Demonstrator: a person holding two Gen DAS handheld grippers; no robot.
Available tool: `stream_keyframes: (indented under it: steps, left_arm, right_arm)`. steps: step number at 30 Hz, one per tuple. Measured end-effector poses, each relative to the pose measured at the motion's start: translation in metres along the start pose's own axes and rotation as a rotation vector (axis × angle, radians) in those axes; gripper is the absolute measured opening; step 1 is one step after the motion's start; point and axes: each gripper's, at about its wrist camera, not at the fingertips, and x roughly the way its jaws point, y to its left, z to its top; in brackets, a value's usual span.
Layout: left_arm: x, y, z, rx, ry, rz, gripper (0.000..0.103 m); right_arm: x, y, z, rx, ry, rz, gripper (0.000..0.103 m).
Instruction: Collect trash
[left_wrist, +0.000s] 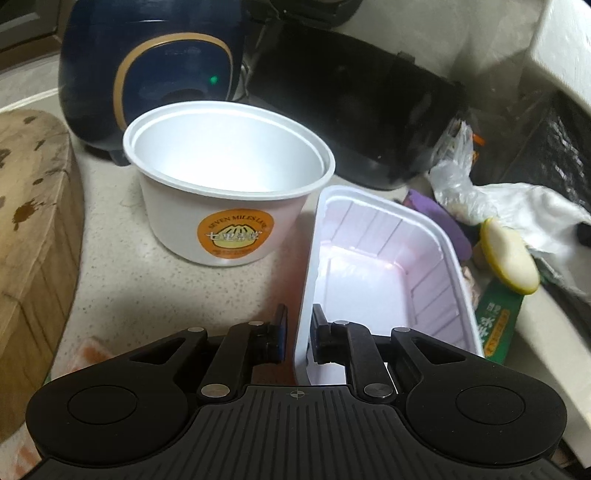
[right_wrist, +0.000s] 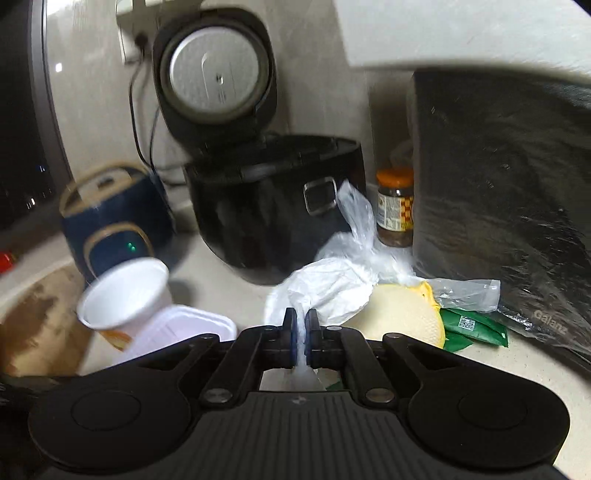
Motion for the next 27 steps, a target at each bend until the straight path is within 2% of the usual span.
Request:
stream_keyframes:
  steps: [3, 7, 9, 11, 14, 17, 21, 24, 27]
  left_arm:
    - [-0.001, 0.001, -0.001, 0.005, -0.011, -0.012, 0.013]
    - [-0.011, 0.009, -0.001, -0.050, -0.032, -0.071, 0.011]
    - [-0.027, 0.006, 0.000, -0.056, -0.066, -0.126, 0.011]
    - [-0.046, -0.005, -0.001, -0.017, -0.098, -0.206, 0.011]
    - [-0.066, -0.032, -0.012, 0.061, -0.090, -0.318, 0.010]
    - [-0.068, -0.063, -0.032, 0.157, -0.014, -0.414, 0.010]
    - [-0.046, -0.093, -0.076, 0.250, 0.158, -0.488, 0.011]
    - [-0.020, -0.098, -0.112, 0.235, 0.312, -0.447, 0.011]
    - [0.007, -0.099, -0.152, 0.244, 0.409, -0.337, 0.011]
  right_arm:
    - [-0.020, 0.006, -0.005, -0.026, -0.018, -0.007, 0.004]
    - [-0.045, 0.007, -0.021, -0.024, -0.014, -0.015, 0.004]
    - [-0.061, 0.006, -0.032, -0.014, -0.012, -0.032, 0.004]
    - [-0.077, 0.005, -0.042, -0.009, -0.014, -0.057, 0.004]
    - [-0.103, 0.000, -0.060, 0.009, -0.016, -0.099, 0.004]
    - [-0.123, -0.012, -0.082, 0.054, 0.001, -0.170, 0.004]
    - [-0.140, -0.039, -0.118, 0.174, 0.058, -0.277, 0.004]
    - [-0.147, -0.054, -0.145, 0.241, 0.113, -0.353, 0.004]
    - [-0.155, -0.067, -0.169, 0.271, 0.164, -0.381, 0.004]
